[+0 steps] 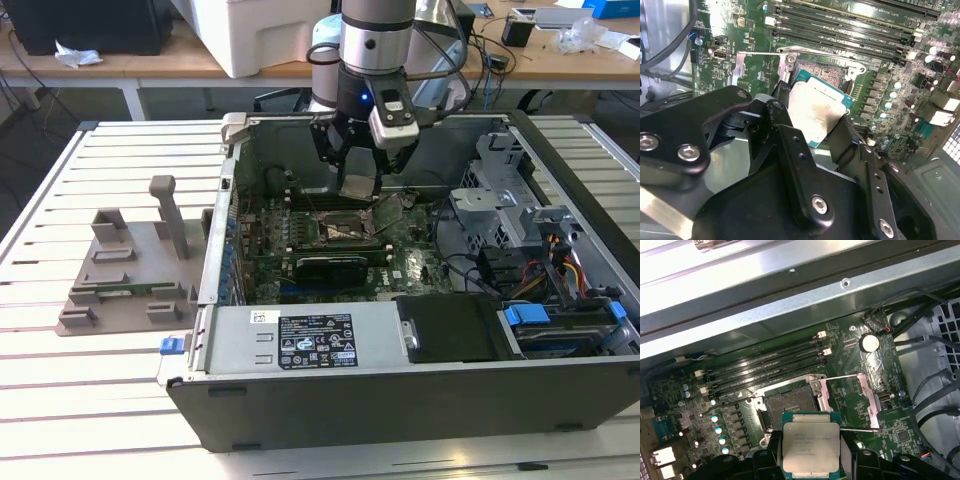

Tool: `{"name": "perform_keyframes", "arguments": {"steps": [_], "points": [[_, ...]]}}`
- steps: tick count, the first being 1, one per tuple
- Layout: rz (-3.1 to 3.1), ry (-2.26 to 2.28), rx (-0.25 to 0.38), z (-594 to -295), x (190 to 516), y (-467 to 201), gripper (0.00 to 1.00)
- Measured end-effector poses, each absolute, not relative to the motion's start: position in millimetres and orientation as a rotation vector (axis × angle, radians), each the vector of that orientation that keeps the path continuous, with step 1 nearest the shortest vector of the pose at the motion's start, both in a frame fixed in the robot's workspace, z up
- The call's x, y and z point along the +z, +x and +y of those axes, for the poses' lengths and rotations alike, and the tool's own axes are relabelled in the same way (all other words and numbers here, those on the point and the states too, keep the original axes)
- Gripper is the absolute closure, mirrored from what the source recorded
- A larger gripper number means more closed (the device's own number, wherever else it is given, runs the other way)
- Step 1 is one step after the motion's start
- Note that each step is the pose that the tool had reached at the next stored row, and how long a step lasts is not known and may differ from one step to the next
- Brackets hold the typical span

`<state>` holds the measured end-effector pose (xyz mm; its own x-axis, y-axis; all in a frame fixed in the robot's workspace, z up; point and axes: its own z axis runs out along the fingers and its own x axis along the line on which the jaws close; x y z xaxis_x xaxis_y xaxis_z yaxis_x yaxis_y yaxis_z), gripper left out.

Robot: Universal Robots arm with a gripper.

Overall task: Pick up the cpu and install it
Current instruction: 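Place the cpu into insertion slot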

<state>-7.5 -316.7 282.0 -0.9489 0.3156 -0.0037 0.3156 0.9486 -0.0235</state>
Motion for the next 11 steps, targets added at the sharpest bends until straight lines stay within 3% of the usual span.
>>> {"name": "perform_keyframes", "arguments": {"steps": [11], "points": [[-3.079, -0.622, 0.045, -316.7, 282.1, -7.5, 0.45]]}}
